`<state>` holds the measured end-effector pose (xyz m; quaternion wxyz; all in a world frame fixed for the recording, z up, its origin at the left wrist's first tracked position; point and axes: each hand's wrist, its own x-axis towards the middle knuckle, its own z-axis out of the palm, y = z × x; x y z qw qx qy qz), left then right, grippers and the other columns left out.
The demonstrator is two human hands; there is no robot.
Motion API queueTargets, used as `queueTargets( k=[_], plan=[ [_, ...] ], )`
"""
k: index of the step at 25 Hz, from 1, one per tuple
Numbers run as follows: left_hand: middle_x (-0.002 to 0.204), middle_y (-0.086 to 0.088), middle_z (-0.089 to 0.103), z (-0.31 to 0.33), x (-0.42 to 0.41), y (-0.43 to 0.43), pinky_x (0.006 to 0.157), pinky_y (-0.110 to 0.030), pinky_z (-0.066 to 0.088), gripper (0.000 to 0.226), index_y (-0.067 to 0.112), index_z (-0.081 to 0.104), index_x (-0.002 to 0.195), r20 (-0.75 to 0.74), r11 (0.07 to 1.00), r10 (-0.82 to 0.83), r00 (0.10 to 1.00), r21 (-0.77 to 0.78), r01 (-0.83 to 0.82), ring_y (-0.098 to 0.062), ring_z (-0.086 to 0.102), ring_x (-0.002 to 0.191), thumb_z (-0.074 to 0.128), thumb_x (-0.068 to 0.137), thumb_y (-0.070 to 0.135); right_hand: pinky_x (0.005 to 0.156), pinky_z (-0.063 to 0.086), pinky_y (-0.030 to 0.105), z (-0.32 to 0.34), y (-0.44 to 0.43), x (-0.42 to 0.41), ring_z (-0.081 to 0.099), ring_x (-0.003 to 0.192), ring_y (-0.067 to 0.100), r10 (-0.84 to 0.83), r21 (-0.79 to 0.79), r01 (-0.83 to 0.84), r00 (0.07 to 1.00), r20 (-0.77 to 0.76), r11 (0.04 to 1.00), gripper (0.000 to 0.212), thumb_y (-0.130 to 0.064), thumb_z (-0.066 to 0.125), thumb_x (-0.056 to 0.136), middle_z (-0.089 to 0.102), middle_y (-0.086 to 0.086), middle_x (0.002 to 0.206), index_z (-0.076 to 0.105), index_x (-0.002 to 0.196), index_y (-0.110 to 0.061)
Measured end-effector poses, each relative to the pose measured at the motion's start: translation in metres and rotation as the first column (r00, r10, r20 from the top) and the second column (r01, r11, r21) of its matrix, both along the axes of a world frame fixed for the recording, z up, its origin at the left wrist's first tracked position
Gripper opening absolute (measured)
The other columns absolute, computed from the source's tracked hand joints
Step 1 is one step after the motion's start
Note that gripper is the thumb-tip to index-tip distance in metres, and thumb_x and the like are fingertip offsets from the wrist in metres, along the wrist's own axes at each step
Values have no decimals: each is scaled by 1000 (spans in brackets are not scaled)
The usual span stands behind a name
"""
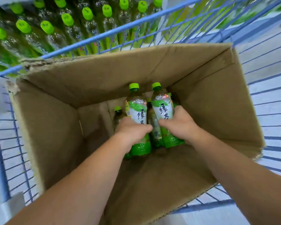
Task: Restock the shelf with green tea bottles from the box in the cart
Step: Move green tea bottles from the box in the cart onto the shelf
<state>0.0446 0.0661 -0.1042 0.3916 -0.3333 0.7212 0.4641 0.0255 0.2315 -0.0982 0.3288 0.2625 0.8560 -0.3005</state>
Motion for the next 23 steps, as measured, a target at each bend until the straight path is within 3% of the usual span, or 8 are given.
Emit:
queueTargets(
  k=[3, 5, 8, 11, 15, 20, 23],
  plan=[
    [79, -3, 72, 39, 5, -20, 68, -30, 57, 31, 14, 70, 82, -38, 996, -29, 999, 77, 32, -21, 68, 73, 73, 53, 25, 66, 48, 31, 43, -14, 12, 63, 86, 18, -40, 2, 40, 995, -95, 999, 52, -36, 77, 64, 63, -1, 95, 52, 104, -15],
    [76, -2, 67, 77, 8, -41, 66, -31, 54, 32, 14, 63, 76, -76, 993, -8, 997, 120, 17, -25, 64, 71, 66, 46, 23, 58, 42, 28, 75, -27, 23, 60, 84, 16, -48, 0, 49, 985, -165, 999, 48, -31, 78, 69, 61, -2, 94, 49, 104, -14],
    [76, -3, 69, 142, 22, -76, 67, -36, 56, 26, 15, 66, 79, -141, 968, 2, 990, 250, 34, -25, 65, 72, 65, 53, 15, 56, 40, 27, 132, -53, 35, 58, 79, 15, -55, -7, 55, 968, -245, 998, 48, -29, 79, 72, 60, -1, 93, 50, 106, -12],
    [63, 12, 69, 199, 43, -116, 58, -26, 54, 22, 28, 71, 74, -231, 933, 5, 973, 350, 79, -11, 65, 63, 68, 68, 8, 57, 43, 31, 186, -87, 47, 58, 74, 13, -21, 2, 23, 949, -315, 1000, 45, -28, 79, 73, 60, -1, 89, 50, 104, -12],
    [74, 12, 72, 244, 75, -191, 74, -36, 57, 31, 35, 69, 87, -290, 912, 109, 951, 409, 20, -19, 70, 82, 73, 58, 27, 57, 45, 34, 242, -158, 64, 58, 74, 12, 13, 2, -13, 918, -397, 1000, 44, -29, 79, 74, 59, -1, 89, 49, 104, -14],
    [76, 10, 72, 282, 105, -309, 67, -28, 51, 17, 32, 67, 87, -413, 938, 165, 896, 345, -14, -10, 68, 75, 74, 72, 26, 58, 46, 34, 290, -278, 83, 60, 71, 13, 53, -24, -72, 879, -473, 997, 38, -29, 78, 75, 61, -3, 85, 51, 99, -19],
    [82, 6, 70, 290, 118, -379, 65, -29, 49, 27, 30, 61, 93, -443, 960, 195, 875, 267, -79, -12, 67, 77, 74, 70, 32, 59, 45, 32, 304, -349, 87, 59, 74, 7, 101, -44, -140, 866, -491, 989, 38, -26, 77, 76, 60, -7, 86, 52, 103, -19]
  ],
)
